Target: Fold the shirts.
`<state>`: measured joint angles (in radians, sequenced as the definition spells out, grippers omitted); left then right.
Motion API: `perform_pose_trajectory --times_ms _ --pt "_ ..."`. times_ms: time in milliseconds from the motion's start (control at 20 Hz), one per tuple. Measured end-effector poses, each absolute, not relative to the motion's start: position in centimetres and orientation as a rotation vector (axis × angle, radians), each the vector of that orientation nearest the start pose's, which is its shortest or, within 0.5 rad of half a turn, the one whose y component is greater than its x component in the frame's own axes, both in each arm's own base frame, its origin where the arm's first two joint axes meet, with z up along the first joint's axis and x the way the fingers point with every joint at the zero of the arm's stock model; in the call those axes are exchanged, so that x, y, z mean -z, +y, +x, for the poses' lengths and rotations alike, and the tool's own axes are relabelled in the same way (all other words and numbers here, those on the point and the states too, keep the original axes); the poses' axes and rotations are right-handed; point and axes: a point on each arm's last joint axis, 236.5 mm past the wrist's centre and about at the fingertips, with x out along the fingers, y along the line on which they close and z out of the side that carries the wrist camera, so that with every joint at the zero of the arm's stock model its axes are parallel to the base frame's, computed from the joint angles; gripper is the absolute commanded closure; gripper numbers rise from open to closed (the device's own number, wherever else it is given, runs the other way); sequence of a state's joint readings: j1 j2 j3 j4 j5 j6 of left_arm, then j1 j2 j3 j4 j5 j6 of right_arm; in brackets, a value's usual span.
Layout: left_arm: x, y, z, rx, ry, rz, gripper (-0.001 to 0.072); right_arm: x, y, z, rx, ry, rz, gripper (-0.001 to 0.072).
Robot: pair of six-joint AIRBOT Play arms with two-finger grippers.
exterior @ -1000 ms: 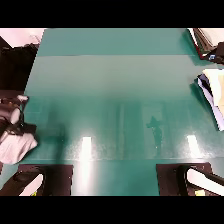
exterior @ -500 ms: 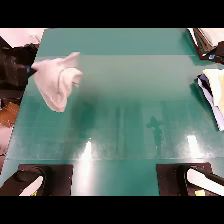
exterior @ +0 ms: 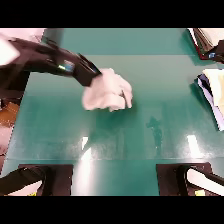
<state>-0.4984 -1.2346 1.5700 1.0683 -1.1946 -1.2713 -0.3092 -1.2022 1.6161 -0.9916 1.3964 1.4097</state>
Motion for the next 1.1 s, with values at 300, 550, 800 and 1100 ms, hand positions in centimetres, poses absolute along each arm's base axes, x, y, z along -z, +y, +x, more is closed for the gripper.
perform_pose_trajectory --times_ms 300,550,800,1100 --pt "-13.0 -27.0 34.4 0.869 1.084 0.165 0.0328 -22.5 0.5 40.7 -0.264 0.853 0.363 0.0694" --pt "-8.1 -21.1 36.0 0.699 1.247 0.039 0.0328 -22.5 0.5 40.7 -0.264 0.854 0.363 0.0694" --pt "-0.4 -16.6 35.4 0.551 1.383 -0.135 0.0327 -22.5 0.5 40.7 -0.264 0.854 0.363 0.0694" --pt "3.8 -15.2 35.9 0.455 1.375 -0.308 0.0328 -22.5 0.5 40.7 -0.266 0.855 0.363 0.0694"
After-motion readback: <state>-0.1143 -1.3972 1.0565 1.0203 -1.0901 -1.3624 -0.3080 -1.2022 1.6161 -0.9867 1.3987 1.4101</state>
